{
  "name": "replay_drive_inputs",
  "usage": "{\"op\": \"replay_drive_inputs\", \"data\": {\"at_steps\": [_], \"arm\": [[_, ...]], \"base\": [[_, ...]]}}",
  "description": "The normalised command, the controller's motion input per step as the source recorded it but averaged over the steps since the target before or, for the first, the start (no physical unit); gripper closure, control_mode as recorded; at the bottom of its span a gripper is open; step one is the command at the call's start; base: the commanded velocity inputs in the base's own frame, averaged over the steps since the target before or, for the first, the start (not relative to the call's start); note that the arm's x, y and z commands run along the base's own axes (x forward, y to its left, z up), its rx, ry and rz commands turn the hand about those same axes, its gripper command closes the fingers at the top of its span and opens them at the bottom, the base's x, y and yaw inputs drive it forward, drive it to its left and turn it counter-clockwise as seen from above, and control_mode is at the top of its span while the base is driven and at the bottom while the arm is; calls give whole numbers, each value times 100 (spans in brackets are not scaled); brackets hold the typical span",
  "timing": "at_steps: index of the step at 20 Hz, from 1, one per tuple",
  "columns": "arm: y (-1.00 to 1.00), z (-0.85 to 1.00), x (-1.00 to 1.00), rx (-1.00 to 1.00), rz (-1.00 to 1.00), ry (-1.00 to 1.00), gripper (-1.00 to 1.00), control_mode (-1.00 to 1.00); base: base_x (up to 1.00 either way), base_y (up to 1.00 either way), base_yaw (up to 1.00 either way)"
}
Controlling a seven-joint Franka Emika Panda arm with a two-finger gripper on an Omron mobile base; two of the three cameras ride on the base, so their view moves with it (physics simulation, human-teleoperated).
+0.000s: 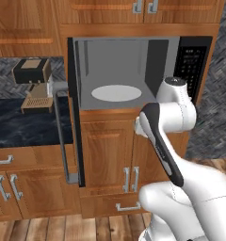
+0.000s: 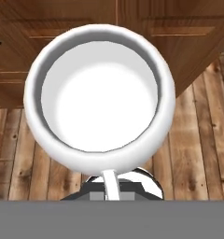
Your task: Pick the mug from the counter and place it inside the microwave. Then close the microwave.
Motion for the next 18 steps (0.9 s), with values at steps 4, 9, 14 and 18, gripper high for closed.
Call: {"op": "replay_drive_inputs", "data": {"at_steps": [4,9,14,18], "arm": [[0,0,67,0,0,0,100,-100],[0,19,11,0,0,-13,100,-100],[0,37,3,0,3,-15,100,-100],[0,22,23,0,3,-9,100,-100]], "base": [[0,0,0],[0,0,0],[0,0,0],[0,0,0]]}}
